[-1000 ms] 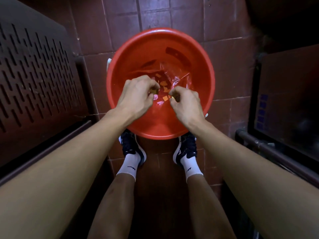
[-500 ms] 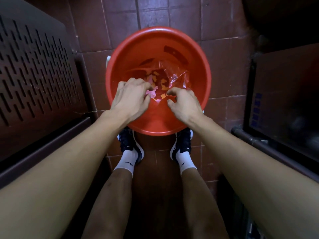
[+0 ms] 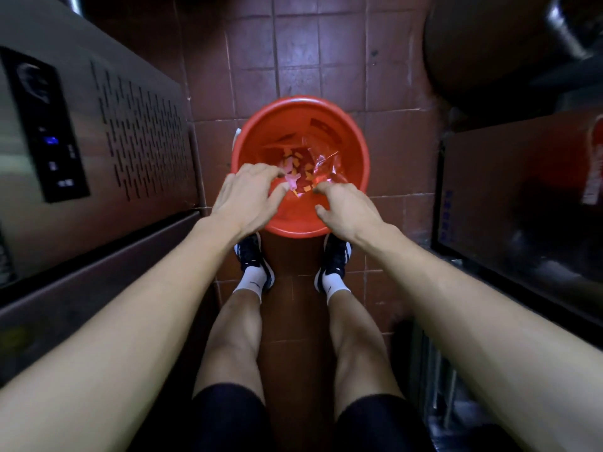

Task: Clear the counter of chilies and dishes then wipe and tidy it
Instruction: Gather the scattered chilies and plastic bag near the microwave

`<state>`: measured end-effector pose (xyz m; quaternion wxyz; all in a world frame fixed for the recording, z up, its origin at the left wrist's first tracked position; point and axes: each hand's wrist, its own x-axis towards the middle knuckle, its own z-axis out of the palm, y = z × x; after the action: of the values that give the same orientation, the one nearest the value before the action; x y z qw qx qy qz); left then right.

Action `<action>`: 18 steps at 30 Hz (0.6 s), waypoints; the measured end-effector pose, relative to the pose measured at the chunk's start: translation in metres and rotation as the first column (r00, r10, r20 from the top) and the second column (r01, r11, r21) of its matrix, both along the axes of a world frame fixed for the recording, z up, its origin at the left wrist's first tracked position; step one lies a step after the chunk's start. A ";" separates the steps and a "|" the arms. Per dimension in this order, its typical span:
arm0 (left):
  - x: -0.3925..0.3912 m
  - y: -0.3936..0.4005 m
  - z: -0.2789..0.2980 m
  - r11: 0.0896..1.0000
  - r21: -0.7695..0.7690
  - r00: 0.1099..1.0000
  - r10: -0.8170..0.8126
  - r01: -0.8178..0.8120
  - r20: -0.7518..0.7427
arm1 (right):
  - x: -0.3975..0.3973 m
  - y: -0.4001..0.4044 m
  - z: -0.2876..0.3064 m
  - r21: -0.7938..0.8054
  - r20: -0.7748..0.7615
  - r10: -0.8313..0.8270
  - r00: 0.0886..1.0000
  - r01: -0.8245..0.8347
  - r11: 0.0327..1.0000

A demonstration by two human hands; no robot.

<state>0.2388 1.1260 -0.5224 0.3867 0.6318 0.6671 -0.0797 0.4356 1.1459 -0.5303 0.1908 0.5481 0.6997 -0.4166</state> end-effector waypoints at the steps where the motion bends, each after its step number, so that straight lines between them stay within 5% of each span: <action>1: 0.001 -0.002 0.017 1.000 0.006 1.000 0.012 -0.012 -0.004 | 0.001 0.000 0.017 0.014 -0.007 0.006 1.000 -0.005 1.000; 18: 0.010 -0.054 0.293 0.891 0.311 0.931 0.362 -0.330 -0.049 | -0.001 -0.007 0.282 0.357 -0.222 0.321 0.921 -0.229 0.906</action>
<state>0.2492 1.0719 -0.2295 0.2593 0.5485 0.7927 0.0586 0.4345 1.1388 -0.2484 0.0565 0.4033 0.8489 -0.3368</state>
